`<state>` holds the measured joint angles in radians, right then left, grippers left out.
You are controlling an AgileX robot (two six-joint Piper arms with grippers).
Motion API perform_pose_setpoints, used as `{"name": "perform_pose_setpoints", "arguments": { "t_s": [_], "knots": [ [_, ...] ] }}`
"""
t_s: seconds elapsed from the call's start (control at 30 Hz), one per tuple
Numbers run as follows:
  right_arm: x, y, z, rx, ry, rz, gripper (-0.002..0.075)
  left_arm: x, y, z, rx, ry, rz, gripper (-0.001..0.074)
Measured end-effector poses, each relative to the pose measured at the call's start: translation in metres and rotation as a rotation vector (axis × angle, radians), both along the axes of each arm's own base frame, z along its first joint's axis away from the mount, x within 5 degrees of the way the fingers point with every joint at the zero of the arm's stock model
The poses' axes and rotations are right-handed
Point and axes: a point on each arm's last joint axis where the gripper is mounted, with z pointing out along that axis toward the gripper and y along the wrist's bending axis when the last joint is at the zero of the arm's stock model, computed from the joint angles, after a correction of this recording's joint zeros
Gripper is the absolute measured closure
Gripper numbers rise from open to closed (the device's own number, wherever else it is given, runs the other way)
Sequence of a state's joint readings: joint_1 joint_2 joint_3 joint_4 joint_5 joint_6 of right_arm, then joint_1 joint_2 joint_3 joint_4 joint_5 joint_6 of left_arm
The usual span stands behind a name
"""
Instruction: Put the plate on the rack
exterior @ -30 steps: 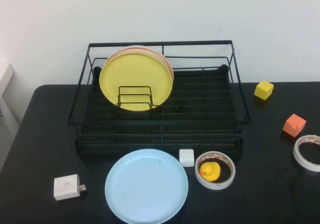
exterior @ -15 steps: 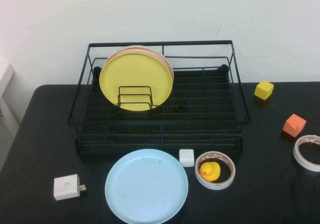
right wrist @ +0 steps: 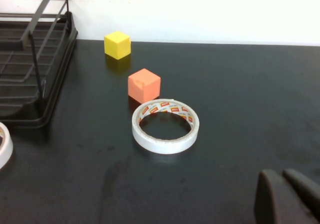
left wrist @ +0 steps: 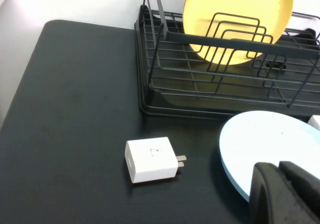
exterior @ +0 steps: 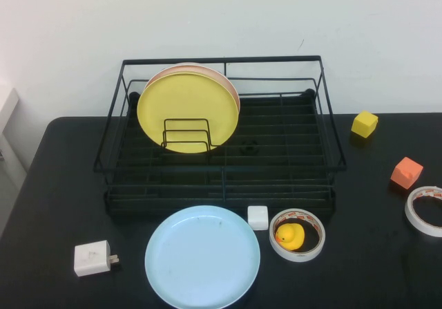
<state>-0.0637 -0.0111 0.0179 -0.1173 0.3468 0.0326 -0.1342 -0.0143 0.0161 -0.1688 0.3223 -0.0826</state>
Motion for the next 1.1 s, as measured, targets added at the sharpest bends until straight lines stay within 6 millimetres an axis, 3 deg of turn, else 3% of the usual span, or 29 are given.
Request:
{"name": "perform_pose_setpoints", "arguments": {
  "t_s": [0.27,0.73,0.97,1.1],
  "knots": [
    [0.004,0.001,0.009,-0.020,-0.130,0.014,0.0728,0.003,0.002,0.012,-0.021,-0.142,0.023,0.0737],
    [-0.005,0.009,0.070,-0.079,-0.815,0.091,0.0728,-0.009,0.013,0.071,-0.190,-0.810,0.122,0.0737],
    [-0.010,0.008,0.078,-0.135,-0.917,0.072,0.0728,-0.011,0.014,0.075,-0.241,-0.854,0.124,0.0737],
    [-0.009,0.006,0.085,-0.138,-0.862,0.056,0.0728,-0.010,0.010,0.088,-0.221,-0.690,0.090,0.0737]
  ]
}}
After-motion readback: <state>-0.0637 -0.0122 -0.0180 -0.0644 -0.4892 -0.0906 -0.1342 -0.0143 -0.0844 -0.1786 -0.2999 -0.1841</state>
